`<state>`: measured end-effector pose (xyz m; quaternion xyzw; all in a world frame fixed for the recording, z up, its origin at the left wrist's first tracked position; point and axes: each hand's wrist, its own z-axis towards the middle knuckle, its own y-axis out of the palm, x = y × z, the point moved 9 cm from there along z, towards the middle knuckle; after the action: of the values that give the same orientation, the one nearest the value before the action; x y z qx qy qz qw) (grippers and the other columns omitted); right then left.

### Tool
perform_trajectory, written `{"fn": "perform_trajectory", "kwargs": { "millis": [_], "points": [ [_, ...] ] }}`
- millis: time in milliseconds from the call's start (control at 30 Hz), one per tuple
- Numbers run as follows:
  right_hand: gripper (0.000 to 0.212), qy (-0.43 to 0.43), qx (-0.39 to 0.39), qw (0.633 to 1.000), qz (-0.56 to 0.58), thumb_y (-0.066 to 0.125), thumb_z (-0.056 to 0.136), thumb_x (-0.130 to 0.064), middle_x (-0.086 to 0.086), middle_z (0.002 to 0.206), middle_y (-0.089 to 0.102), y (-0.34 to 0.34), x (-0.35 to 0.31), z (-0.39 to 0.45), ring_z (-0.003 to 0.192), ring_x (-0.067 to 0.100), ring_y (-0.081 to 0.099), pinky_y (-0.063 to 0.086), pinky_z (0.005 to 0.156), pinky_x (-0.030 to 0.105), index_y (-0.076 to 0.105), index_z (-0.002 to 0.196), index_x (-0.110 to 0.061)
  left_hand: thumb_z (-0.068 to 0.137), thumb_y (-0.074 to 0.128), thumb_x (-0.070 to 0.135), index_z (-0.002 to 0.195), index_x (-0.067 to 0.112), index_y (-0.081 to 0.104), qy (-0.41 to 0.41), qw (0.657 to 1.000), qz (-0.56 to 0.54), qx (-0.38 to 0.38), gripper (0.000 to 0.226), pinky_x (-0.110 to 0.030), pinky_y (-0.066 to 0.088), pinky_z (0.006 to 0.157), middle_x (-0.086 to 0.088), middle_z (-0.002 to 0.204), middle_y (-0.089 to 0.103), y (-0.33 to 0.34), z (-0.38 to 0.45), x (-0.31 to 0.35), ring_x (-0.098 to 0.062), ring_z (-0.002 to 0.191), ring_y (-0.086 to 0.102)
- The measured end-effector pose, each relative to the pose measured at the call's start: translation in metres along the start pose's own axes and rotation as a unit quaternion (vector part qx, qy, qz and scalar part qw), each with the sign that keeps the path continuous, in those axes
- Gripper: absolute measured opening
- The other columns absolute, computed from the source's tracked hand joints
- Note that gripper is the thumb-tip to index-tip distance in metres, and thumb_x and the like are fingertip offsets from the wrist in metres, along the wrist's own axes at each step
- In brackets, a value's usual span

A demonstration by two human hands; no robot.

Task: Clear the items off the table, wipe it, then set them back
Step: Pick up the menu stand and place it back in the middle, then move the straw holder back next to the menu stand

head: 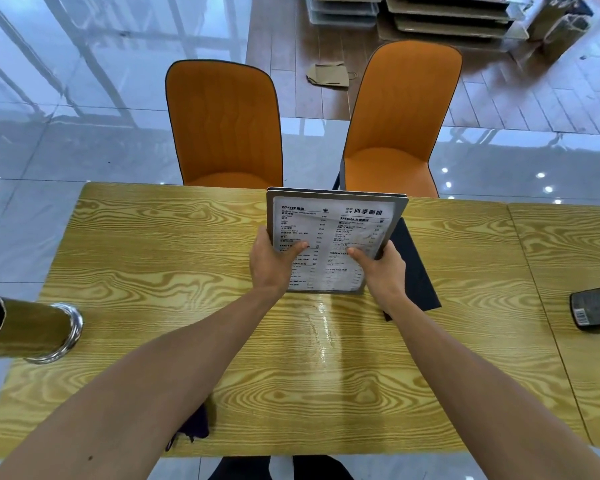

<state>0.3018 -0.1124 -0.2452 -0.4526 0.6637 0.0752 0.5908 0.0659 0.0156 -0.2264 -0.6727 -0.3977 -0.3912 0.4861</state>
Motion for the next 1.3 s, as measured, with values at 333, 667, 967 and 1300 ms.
{"fn": "perform_trajectory", "kwargs": {
  "millis": [333, 667, 967, 1300],
  "points": [
    [0.069, 0.039, 0.078, 0.995, -0.055, 0.082, 0.080, -0.047, 0.001, 0.122, 0.054, -0.007, 0.007, -0.036, 0.108, 0.018, 0.058, 0.053, 0.085, 0.036, 0.045, 0.128, -0.014, 0.070, 0.084, 0.054, 0.132, 0.023, 0.047, 0.013, 0.993, 0.097, -0.060, 0.079, -0.044, 0.056, 0.092, 0.000, 0.123, 0.059, -0.017, -0.006, -0.008, -0.019, 0.113, 0.058],
    [0.056, -0.054, -0.158, 0.984, -0.062, 0.073, 0.088, -0.052, -0.002, 0.120, 0.058, 0.164, -0.058, -0.124, 0.100, 0.013, 0.061, 0.051, 0.078, 0.030, 0.052, 0.131, -0.023, 0.085, 0.076, 0.046, 0.136, 0.017, 0.054, 0.072, 0.978, 0.194, 0.002, 0.062, -0.038, 0.050, 0.096, -0.005, 0.135, 0.051, -0.166, 0.009, 0.000, -0.024, 0.118, 0.057],
    [0.103, -0.195, -0.431, 0.873, -0.116, 0.082, 0.075, -0.056, -0.001, 0.162, 0.032, 0.373, -0.180, -0.198, 0.141, 0.020, 0.041, 0.045, 0.107, 0.044, 0.029, 0.158, -0.026, 0.077, 0.082, 0.046, 0.133, 0.016, 0.058, 0.107, 0.949, 0.167, 0.245, 0.068, -0.032, 0.046, 0.102, -0.003, 0.131, 0.060, -0.401, 0.000, -0.006, -0.020, 0.120, 0.058],
    [0.123, -0.223, -0.543, 0.786, -0.194, 0.088, 0.076, -0.038, 0.005, 0.169, 0.012, 0.508, -0.183, -0.271, 0.154, 0.023, 0.017, 0.024, 0.113, 0.031, 0.004, 0.163, -0.019, 0.054, 0.091, 0.056, 0.157, 0.036, 0.016, -0.072, 0.967, -0.034, 0.242, 0.129, -0.043, 0.031, 0.119, 0.007, 0.163, 0.020, -0.499, -0.050, -0.148, -0.016, 0.150, 0.026]
  ]
}}
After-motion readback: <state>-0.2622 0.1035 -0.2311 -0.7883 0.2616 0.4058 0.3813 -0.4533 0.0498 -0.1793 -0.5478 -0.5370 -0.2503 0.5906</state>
